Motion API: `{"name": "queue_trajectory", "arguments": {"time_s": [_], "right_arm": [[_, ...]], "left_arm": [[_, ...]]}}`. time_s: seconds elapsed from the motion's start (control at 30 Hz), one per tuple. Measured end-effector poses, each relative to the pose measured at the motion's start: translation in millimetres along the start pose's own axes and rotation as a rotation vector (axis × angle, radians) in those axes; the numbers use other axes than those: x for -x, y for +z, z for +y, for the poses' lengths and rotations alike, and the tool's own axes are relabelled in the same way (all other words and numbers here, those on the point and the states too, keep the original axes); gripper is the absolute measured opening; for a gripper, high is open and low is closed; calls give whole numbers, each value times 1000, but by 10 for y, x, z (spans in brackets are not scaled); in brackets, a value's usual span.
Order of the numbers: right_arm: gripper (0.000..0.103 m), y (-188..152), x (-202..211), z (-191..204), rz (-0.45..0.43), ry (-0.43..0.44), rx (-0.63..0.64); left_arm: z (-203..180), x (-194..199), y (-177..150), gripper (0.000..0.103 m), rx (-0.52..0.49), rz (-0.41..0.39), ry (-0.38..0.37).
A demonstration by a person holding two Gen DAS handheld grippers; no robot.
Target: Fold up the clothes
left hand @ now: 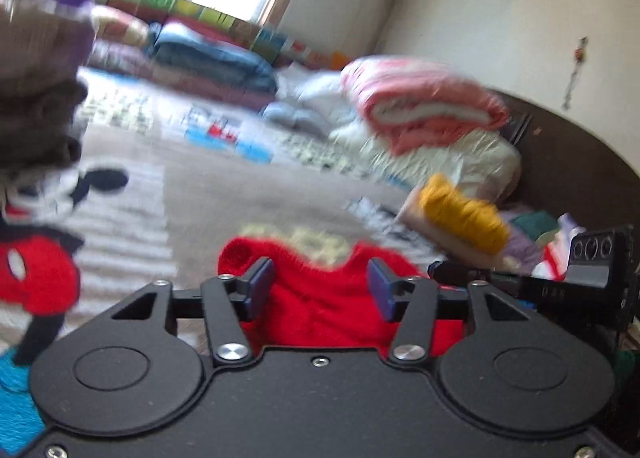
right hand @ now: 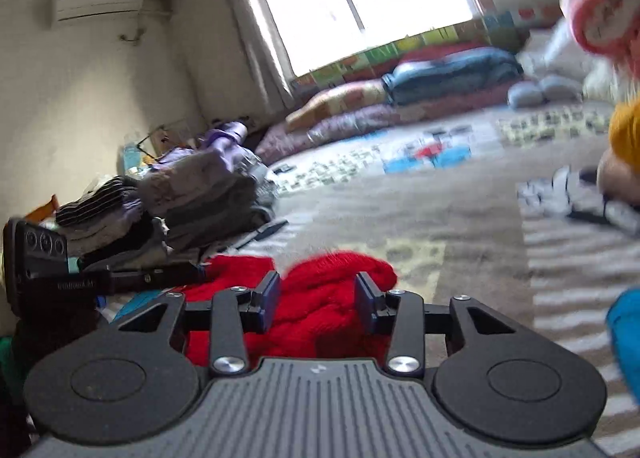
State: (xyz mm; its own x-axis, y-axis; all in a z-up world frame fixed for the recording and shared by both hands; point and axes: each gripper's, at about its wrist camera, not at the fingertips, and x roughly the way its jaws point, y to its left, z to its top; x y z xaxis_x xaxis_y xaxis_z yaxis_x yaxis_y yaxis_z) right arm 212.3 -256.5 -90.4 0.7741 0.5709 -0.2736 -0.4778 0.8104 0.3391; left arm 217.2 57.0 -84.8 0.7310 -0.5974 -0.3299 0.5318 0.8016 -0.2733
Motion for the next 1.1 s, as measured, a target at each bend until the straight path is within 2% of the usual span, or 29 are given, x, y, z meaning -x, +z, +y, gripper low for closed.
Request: {"name": "queue_trajectory", "arguments": {"time_s": [0.1, 0.23, 0.33, 0.47, 0.6, 0.73, 0.83, 0.87, 0.9, 0.93, 1.03, 1.1], "right_arm": [[43, 30, 214, 283, -17, 6, 156], [42, -94, 211, 557, 31, 6, 301], [43, -274, 45, 495, 116, -15, 268], [44, -375, -25, 353, 144, -6, 203], [44, -476, -68, 408, 134, -24, 241], [44, -457, -46, 400, 132, -26, 228], [45, -439, 130, 569, 76, -60, 285], [45, -432, 220, 630, 44, -67, 296], [44, -426, 286, 686, 26, -76, 308], [44, -420, 351, 742, 9, -84, 321], [41, -413, 397, 818, -16, -81, 347], [41, -441, 337, 794, 12, -87, 338]], "left_arm": [[-113, 113, 39, 55, -36, -18, 5], [-312, 105, -140, 55, -139, 37, 6], [-331, -76, -283, 55, -192, 99, 32], [-257, -171, -416, 57, -194, 112, 58], [-295, -192, -485, 57, -228, 107, 92], [-327, -148, -471, 58, -238, 90, 96], [-413, 33, -368, 58, -244, 51, 110], [-465, 115, -330, 56, -259, 33, 117], [-517, 198, -292, 48, -275, 14, 124], [-540, 263, -267, 45, -272, 3, 127], [-588, 360, -268, 43, -262, -4, 100], [-592, 272, -345, 42, -276, 45, 105]]}}
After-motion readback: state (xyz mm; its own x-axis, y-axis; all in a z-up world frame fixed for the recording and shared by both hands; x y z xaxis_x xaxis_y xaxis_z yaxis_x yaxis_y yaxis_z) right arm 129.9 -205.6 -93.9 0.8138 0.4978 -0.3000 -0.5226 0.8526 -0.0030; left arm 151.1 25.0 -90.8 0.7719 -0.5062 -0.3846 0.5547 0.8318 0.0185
